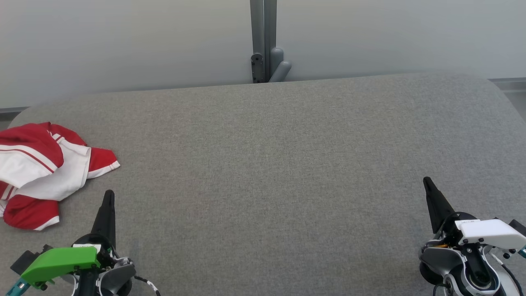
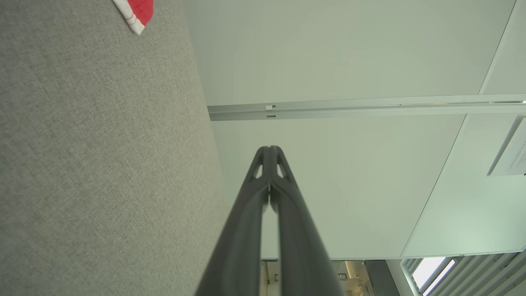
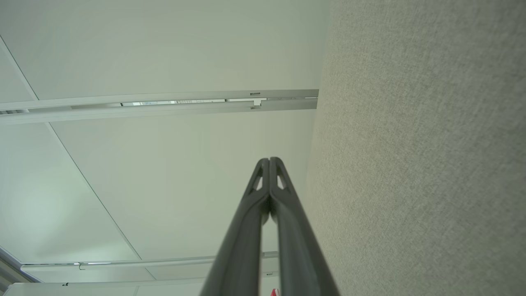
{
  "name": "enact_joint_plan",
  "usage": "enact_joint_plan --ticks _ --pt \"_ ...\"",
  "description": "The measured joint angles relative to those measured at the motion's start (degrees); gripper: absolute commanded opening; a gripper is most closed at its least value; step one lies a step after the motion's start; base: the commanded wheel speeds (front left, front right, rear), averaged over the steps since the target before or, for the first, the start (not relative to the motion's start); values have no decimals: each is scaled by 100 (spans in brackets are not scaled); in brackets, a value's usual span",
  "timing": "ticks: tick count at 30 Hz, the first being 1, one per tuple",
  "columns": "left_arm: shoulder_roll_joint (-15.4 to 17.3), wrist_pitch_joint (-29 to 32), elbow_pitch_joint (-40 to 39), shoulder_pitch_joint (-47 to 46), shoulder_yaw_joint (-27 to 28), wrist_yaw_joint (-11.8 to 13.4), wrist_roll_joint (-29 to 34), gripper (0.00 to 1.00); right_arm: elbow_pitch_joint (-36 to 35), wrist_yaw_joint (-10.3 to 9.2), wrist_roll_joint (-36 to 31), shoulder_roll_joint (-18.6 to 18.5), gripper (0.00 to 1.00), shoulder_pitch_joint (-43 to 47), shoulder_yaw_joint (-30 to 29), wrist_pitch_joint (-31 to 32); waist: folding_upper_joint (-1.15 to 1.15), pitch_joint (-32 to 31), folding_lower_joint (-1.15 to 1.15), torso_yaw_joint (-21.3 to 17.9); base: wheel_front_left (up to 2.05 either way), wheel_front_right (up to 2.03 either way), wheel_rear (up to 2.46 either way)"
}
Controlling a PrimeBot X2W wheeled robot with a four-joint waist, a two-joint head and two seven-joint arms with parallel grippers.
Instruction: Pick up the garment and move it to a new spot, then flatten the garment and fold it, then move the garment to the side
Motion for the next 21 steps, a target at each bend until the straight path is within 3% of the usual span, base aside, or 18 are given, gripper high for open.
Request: enact_joint_plan --ticks 21 --pt "0 0 0 0 0 0 0 0 0 0 0 0 0 0 0 0 0 0 0 0 0 0 0"
